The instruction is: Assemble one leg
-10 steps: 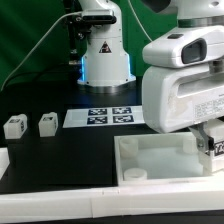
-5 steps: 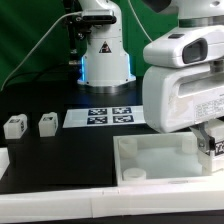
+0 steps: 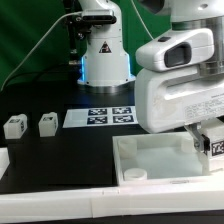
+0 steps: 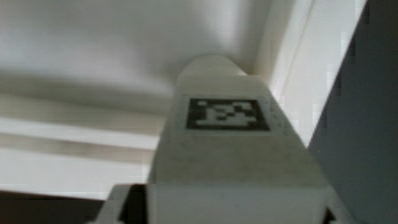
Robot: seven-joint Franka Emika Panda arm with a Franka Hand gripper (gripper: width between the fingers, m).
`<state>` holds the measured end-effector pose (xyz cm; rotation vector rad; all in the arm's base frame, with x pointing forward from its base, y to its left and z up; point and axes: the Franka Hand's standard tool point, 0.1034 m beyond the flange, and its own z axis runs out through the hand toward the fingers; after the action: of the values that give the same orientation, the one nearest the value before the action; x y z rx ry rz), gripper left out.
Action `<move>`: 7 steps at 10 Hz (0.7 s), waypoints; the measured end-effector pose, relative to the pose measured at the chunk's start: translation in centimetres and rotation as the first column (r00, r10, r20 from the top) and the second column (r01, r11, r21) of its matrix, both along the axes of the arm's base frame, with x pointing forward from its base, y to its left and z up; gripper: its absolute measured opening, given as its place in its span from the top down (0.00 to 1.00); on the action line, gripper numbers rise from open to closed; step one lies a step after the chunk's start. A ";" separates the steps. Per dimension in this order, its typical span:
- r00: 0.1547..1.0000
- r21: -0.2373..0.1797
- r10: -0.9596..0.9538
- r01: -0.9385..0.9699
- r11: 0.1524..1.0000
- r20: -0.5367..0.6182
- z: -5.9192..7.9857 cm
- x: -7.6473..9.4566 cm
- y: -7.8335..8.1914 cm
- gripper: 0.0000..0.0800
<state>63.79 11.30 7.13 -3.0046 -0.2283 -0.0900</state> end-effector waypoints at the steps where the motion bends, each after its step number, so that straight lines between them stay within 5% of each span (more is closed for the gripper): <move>1: 0.992 0.031 -0.126 0.127 0.991 -0.017 -0.1 0.1 -0.1 0.63; 4: 0.831 0.059 -0.554 0.556 0.829 -0.058 -0.3 0.1 -0.7 0.63; 7: 0.689 0.049 -0.721 0.725 0.687 -0.077 -0.3 0.3 -1.0 0.63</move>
Offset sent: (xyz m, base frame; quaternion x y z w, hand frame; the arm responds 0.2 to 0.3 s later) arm -0.0115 0.0219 -0.0092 0.0336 0.0057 0.3953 0.9179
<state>64.10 10.33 6.82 -2.8061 0.9685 -0.0880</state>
